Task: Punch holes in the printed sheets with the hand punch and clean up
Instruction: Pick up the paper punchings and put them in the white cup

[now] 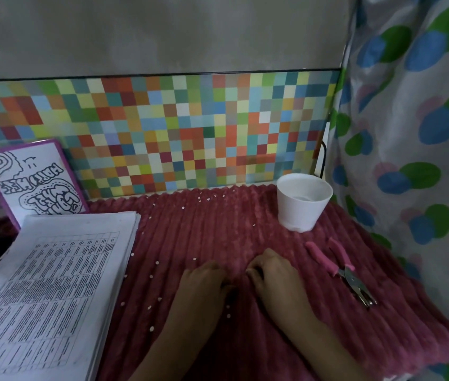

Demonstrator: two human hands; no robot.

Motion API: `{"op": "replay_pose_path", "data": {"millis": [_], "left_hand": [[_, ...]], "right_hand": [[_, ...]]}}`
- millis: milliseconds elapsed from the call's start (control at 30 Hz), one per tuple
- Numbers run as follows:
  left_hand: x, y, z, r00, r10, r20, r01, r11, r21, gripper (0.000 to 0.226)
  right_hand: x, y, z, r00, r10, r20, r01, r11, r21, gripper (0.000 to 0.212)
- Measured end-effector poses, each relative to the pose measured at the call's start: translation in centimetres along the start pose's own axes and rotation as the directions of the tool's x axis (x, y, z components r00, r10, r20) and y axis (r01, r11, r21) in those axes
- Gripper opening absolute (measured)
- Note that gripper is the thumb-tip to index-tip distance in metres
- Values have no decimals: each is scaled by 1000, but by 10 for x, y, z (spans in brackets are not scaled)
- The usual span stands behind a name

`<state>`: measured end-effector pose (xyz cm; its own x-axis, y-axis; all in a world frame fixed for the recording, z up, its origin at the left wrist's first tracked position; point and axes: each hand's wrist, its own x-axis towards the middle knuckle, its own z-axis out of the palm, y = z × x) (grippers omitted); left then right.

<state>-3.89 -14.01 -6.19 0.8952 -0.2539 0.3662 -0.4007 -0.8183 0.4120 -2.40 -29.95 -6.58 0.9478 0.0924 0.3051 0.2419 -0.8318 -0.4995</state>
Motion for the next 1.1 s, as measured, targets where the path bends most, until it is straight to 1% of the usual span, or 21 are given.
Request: {"op": "replay_pose_path", "data": {"millis": [100,167,200,267,367,467,500,533,600,633,667,700,733,800,833,867,900,967,1033,1100], "left_hand": [[0,3,1,999,19,-34,-18,999,39,11],[2,1,4,998,33,-57,-30,998,59,11],[2,1,5,998,26,-62,-24,999,43,11],[4,-2,7,999,-17,-45,17,1000,5,11],[5,-8,1,990,-131,45,134,988,-71,11],[9,-13,-15,981,-186,58,191,976,-105,10],[14,-11,-24,982,-185,35,188,974,-127,9],[22,-6,-32,981,-192,3,190,967,-171,13],[49,14,-48,981,-190,-30,172,938,-300,21],[67,28,-54,988,-147,-40,128,944,-305,23],[87,43,-57,996,-78,-43,64,960,-274,25],[109,58,-56,999,-26,-26,18,965,-262,28],[132,70,-52,1000,6,-8,-7,965,-262,32],[174,85,-32,999,39,37,-29,970,-241,32],[191,88,-20,997,37,67,-22,977,-211,32],[205,87,-9,995,29,100,-11,984,-180,33],[215,86,0,991,20,134,-1,990,-138,34],[226,82,12,986,30,165,-28,999,-16,25],[231,78,18,983,65,170,-81,993,89,26],[235,76,22,984,93,153,-119,979,166,26]], "right_hand": [[2,1,0,999,44,-4,-44,999,18,14],[2,3,-2,998,64,-13,-63,996,64,11],[2,4,-3,997,76,-10,-75,994,85,11],[3,7,-6,995,99,-10,-97,988,123,12],[6,14,-11,991,133,13,-133,974,183,16],[10,16,-25,986,155,57,-165,945,284,16],[13,15,-35,987,158,37,-162,931,327,16],[18,15,-48,987,160,-12,-144,921,363,17],[36,16,-80,972,154,-177,-76,920,383,21],[49,19,-96,955,146,-258,-41,927,374,23],[63,24,-111,939,141,-314,-18,932,363,23],[79,30,-124,933,141,-332,-17,936,350,24],[95,36,-134,939,148,-310,-36,941,338,28],[122,48,-140,963,187,-192,-115,935,337,39],[133,55,-138,969,208,-131,-157,935,318,42],[142,62,-133,971,223,-87,-192,943,271,38],[148,68,-129,971,232,-58,-216,955,204,29],[154,73,-125,976,216,-21,-213,973,87,9],[158,74,-128,987,158,43,-158,987,2,11],[160,73,-132,983,151,108,-144,987,-67,14]]}}
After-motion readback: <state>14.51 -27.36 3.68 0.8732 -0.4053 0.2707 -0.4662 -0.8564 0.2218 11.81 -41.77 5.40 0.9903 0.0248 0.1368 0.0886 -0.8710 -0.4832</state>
